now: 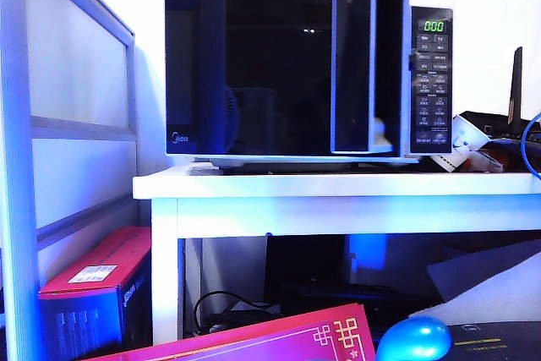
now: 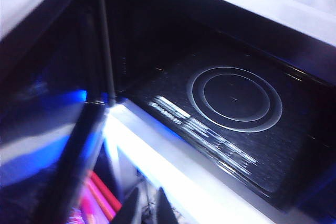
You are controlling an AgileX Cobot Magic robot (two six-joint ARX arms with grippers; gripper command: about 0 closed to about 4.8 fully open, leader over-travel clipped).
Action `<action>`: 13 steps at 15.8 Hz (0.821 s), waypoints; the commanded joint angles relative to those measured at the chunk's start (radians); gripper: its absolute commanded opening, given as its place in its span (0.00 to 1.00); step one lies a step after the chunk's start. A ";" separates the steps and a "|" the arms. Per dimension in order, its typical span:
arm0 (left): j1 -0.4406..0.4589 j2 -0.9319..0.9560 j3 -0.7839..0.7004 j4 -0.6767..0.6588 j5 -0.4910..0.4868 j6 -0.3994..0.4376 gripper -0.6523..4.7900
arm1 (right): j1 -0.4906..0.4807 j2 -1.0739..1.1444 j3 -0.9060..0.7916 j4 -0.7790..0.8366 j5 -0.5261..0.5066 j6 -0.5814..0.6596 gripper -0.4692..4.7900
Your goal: Open the microwave door, place the orange inside the microwave, then close the microwave door.
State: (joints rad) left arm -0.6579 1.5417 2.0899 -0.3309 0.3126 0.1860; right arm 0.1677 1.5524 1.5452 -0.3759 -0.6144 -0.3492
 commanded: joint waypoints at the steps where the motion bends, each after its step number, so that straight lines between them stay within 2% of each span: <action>1: 0.000 -0.003 0.002 0.003 0.002 -0.003 0.79 | 0.001 -0.014 0.005 0.010 0.032 0.008 0.18; 3: 0.000 0.004 0.002 -0.009 -0.002 -0.003 0.79 | 0.014 -0.014 0.005 0.007 -0.044 0.009 0.18; 5: 0.000 0.024 0.002 -0.007 -0.002 -0.002 0.79 | 0.044 -0.014 0.005 -0.001 -0.052 0.009 0.18; 7: 0.000 0.050 0.002 -0.012 -0.006 0.006 0.79 | 0.074 -0.014 0.005 -0.002 -0.113 0.009 0.18; 10: 0.001 0.079 0.001 -0.019 -0.074 0.032 0.79 | 0.082 -0.014 0.005 -0.007 -0.139 0.010 0.18; 13: 0.008 0.109 0.001 -0.037 -0.075 0.050 0.79 | 0.082 -0.014 0.005 -0.040 -0.245 0.010 0.18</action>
State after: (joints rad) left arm -0.6510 1.6451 2.0895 -0.3679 0.2413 0.2321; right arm 0.2462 1.5448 1.5459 -0.4114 -0.8242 -0.3408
